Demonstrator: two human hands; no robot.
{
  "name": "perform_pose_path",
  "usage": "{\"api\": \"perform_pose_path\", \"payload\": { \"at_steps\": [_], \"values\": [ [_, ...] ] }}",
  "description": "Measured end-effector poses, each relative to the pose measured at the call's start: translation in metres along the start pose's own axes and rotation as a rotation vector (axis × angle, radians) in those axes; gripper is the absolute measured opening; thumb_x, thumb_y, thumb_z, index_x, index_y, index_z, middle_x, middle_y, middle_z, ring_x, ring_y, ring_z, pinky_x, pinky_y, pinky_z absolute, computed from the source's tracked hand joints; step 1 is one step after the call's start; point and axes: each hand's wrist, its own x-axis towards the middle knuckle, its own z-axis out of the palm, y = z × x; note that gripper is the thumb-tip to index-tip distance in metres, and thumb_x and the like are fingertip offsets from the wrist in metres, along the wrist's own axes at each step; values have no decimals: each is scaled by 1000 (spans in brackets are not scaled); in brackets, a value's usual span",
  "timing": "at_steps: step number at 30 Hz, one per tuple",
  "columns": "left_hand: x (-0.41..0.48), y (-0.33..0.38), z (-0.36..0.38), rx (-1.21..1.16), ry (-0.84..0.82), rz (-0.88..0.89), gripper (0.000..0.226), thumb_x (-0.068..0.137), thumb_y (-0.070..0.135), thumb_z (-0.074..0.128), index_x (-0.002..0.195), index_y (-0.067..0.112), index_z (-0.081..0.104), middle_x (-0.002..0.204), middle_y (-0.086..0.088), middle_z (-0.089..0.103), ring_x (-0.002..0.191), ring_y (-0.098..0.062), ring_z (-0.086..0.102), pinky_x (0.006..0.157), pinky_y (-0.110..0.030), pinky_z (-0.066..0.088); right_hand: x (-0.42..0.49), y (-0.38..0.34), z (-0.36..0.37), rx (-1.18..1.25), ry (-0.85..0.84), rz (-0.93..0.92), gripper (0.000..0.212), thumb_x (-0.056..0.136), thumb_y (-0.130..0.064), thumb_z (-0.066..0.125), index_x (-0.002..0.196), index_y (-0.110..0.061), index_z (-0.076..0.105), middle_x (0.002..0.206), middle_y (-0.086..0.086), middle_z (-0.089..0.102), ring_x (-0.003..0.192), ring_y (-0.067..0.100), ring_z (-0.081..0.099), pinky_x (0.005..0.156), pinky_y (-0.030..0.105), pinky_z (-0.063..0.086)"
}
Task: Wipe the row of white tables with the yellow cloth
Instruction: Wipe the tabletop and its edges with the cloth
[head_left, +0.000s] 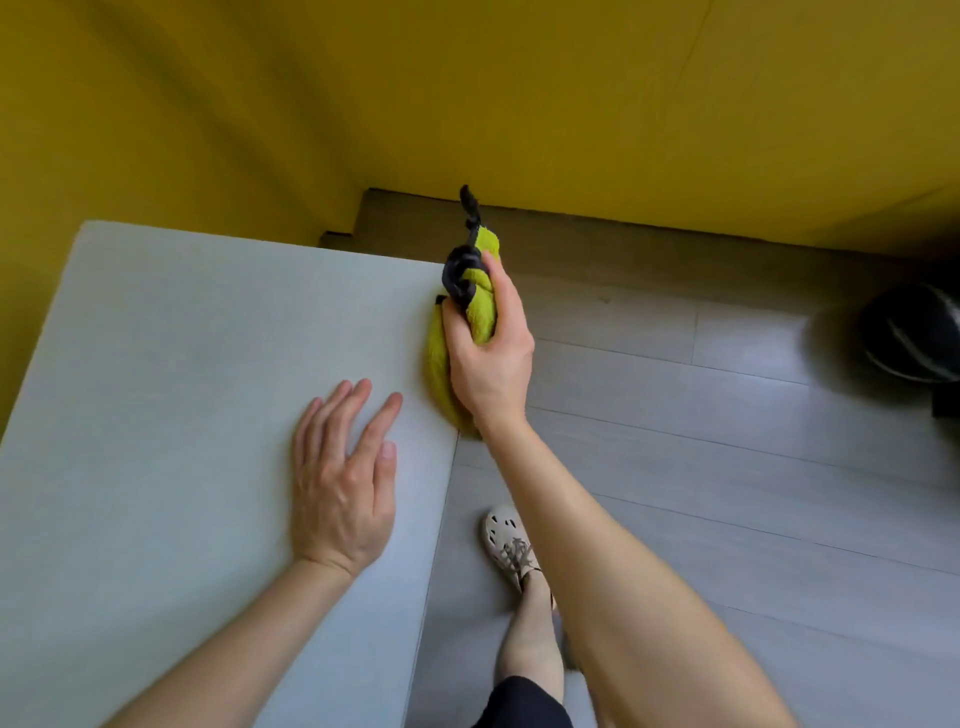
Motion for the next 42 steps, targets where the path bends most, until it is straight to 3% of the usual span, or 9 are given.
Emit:
{"api": "perform_pose_path", "payload": {
  "at_steps": [2, 8, 12, 15, 23, 31, 36, 39, 42],
  "values": [
    [0, -1, 1, 18, 2, 4, 46, 108, 18, 48, 150, 13, 66, 157, -18, 56, 150, -41, 50, 125, -64, 34, -15, 2, -3, 15, -15, -8, 62, 99, -15, 75, 157, -25, 55, 159, -8, 57, 150, 6, 49, 124, 31, 42],
    [1, -6, 0, 26, 5, 21, 45, 109, 19, 49, 152, 15, 64, 157, -17, 55, 151, -40, 49, 125, -63, 34, -140, 25, -28, 78, -199, -29, 70, 92, 5, 74, 157, -16, 54, 167, 2, 50, 159, 15, 40, 128, 57, 36],
    [0, -6, 1, 25, 2, 11, 46, 108, 21, 48, 151, 15, 64, 157, -16, 55, 152, -38, 48, 126, -62, 34, -44, 17, -18, 106, -153, -26, 64, 95, -4, 72, 156, -20, 57, 165, -2, 53, 156, 10, 43, 128, 43, 38],
    [1, -7, 3, 24, 7, 11, 46, 107, 20, 49, 150, 14, 65, 156, -16, 55, 151, -39, 48, 126, -62, 33, 5, 9, -11, 74, -91, -17, 58, 98, -15, 69, 154, -27, 59, 159, -6, 59, 151, 12, 49, 124, 47, 43],
    [0, -6, 0, 45, 2, 24, 47, 109, 21, 48, 154, 14, 61, 158, -17, 53, 153, -39, 47, 126, -63, 34, -192, 36, -38, 159, -231, 52, 75, 89, 10, 72, 156, -22, 56, 168, -3, 49, 160, 15, 38, 131, 56, 32],
    [-1, -3, 0, 57, 15, 17, 43, 109, 22, 48, 148, 12, 62, 158, -15, 54, 152, -37, 46, 128, -59, 32, -28, 5, -21, 68, -136, 38, 58, 99, -27, 67, 156, -32, 56, 160, -10, 57, 150, 11, 49, 125, 45, 42],
    [-2, -10, 3, 38, 11, 28, 33, 110, 26, 46, 132, 7, 62, 159, -14, 56, 152, -38, 47, 128, -58, 32, -172, 26, -35, 148, -190, 47, 64, 99, -10, 72, 157, -30, 54, 164, -12, 52, 155, 5, 42, 128, 40, 38],
    [-3, -19, -6, 58, -111, 72, 47, 111, 33, 40, 148, 9, 57, 170, -12, 44, 160, -35, 37, 133, -55, 25, -286, 41, -53, 143, -258, 37, 71, 95, -2, 71, 158, -30, 53, 169, -13, 46, 160, 5, 34, 133, 42, 30],
    [-44, -26, -25, 85, -184, 113, 57, 112, 39, 39, 165, 17, 46, 176, -9, 34, 165, -30, 30, 134, -54, 23, -286, 35, -46, 108, -216, 59, 69, 94, -2, 71, 156, -29, 55, 166, -11, 49, 158, 5, 38, 131, 40, 33]
  ]
}}
